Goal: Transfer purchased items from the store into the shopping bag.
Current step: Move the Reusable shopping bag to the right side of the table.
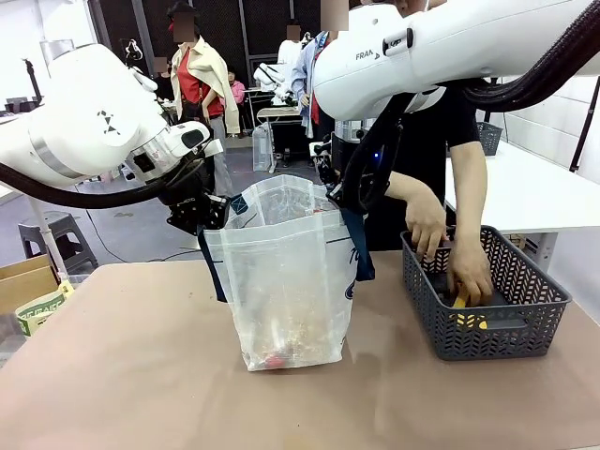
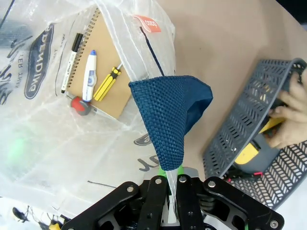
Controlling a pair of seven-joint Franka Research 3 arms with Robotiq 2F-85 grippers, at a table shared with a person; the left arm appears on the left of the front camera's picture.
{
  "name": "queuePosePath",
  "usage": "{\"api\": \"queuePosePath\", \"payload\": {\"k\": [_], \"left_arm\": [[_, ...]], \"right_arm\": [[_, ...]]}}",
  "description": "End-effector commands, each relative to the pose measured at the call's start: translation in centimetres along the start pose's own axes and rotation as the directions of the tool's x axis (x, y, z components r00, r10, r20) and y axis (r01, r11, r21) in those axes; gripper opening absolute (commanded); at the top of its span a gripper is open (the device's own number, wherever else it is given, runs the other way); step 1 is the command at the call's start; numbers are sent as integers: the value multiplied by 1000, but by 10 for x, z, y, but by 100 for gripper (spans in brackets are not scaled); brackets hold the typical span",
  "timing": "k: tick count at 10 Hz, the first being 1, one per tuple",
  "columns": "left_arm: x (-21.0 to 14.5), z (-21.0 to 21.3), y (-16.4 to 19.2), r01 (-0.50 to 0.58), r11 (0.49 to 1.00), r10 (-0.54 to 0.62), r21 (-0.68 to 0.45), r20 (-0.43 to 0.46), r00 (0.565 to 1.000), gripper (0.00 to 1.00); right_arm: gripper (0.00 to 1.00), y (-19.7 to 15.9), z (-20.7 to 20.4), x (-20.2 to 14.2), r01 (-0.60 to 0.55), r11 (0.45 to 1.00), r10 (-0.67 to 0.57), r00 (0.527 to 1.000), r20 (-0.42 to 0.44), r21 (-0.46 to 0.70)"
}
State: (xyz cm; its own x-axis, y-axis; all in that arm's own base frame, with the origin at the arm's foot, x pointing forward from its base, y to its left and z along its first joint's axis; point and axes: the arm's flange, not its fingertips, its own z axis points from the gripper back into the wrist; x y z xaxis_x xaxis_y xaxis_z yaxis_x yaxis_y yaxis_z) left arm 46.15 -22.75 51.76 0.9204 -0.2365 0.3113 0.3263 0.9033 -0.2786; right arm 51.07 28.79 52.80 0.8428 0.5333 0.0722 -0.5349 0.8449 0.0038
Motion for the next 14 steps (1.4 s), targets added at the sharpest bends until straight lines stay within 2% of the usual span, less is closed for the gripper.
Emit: {"api": "queuePosePath", "payload": {"k": [1,14], "left_arm": [[-1,-1,0,0,1000,0,1,-2,1000,0],[-1,-1,0,0,1000,0,1,-2,1000,0]], "right_arm": [[0,0,0,0,0,1000,0,1000,2,-1],[0,0,0,0,0,1000,0,1000,2,-1]]}}
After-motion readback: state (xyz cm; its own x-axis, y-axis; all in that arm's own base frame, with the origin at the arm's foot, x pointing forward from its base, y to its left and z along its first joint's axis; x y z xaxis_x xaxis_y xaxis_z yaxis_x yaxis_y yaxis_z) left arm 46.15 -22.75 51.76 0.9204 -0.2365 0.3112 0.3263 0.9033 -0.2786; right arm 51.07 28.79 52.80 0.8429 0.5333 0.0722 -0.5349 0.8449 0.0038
